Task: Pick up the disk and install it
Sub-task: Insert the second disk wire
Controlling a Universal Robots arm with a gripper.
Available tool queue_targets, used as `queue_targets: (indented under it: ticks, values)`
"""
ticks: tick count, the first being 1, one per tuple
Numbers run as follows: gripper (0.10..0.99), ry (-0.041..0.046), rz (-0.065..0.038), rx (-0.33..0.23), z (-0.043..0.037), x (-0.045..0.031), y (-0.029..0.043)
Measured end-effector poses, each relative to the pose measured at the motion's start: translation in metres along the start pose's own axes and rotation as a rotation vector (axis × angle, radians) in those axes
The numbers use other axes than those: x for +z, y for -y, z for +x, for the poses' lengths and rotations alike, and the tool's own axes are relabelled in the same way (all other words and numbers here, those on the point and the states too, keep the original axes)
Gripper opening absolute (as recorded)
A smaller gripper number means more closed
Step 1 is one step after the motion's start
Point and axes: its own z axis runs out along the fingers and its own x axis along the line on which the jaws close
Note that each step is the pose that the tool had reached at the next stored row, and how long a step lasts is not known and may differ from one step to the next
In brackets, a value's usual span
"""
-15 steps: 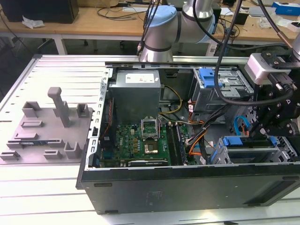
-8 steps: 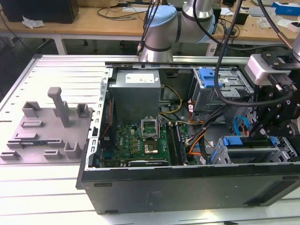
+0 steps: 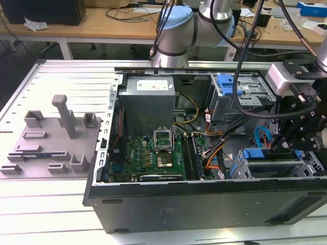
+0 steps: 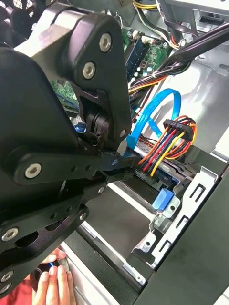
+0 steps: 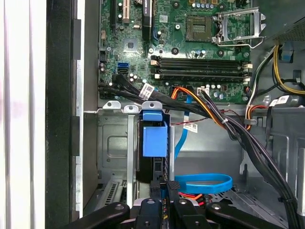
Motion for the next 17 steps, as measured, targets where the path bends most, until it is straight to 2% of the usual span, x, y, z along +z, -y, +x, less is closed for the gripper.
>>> queue_targets:
  ticks: [12,13,17]
  values:
    - [0.176,0.0017,0.000,0.000,-0.0001,0.0021,-0.0013]
    - [0.239,0.0007,0.000,0.000,-0.0001,-0.0002,-0.0013]
    - [0.239,0.0003,0.000,0.000,-0.0005,-0.0156,-0.0013]
